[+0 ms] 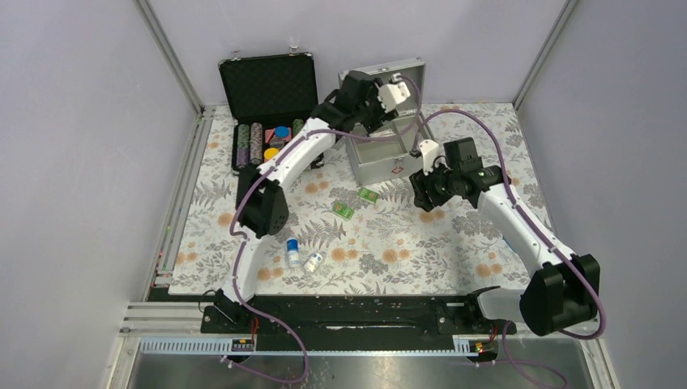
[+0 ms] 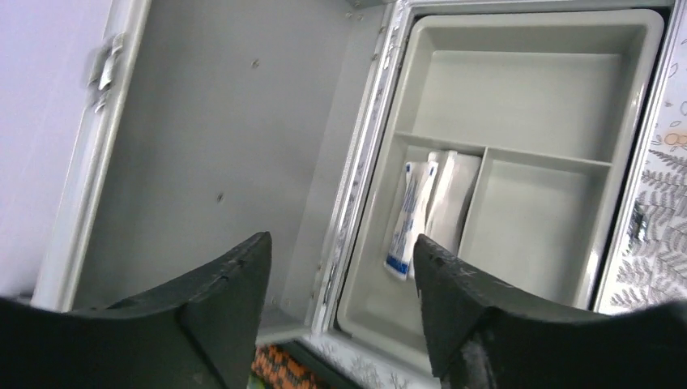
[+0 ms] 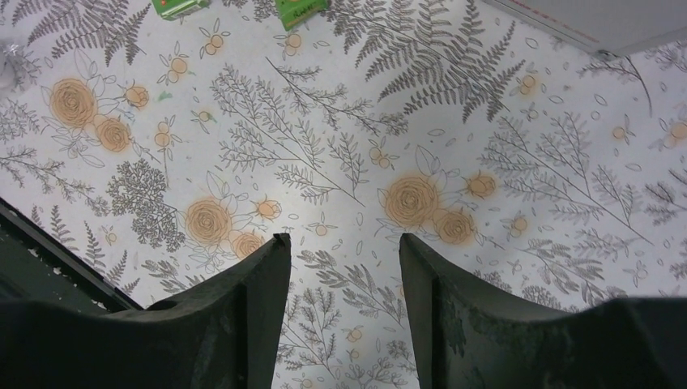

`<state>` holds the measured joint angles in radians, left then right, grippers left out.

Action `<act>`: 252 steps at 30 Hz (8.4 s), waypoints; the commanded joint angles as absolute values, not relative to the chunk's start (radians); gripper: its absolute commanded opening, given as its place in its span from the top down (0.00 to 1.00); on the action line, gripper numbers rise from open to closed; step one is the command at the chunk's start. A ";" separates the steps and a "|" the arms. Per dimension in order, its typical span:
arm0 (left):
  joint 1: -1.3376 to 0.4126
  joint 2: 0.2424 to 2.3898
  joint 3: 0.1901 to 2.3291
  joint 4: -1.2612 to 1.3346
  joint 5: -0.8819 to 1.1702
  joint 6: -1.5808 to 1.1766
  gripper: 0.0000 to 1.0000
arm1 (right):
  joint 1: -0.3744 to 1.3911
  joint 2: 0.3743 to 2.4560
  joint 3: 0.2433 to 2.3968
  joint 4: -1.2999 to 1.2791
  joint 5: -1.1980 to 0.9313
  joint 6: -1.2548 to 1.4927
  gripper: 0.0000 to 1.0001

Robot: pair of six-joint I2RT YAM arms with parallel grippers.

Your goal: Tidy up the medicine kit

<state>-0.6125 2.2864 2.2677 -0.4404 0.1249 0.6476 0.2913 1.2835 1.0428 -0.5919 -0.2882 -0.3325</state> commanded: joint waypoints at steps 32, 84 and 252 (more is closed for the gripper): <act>-0.209 1.539 1.522 -0.601 0.197 -0.181 0.14 | 0.559 1.993 1.610 -0.653 -0.259 -0.575 0.43; -0.204 1.523 1.505 -0.624 0.244 -0.192 0.14 | 0.638 1.942 1.535 -0.680 -0.370 -1.064 0.43; -0.103 1.510 1.390 -0.732 0.289 -0.294 0.13 | 0.724 2.185 1.862 -0.857 -0.320 -0.540 0.29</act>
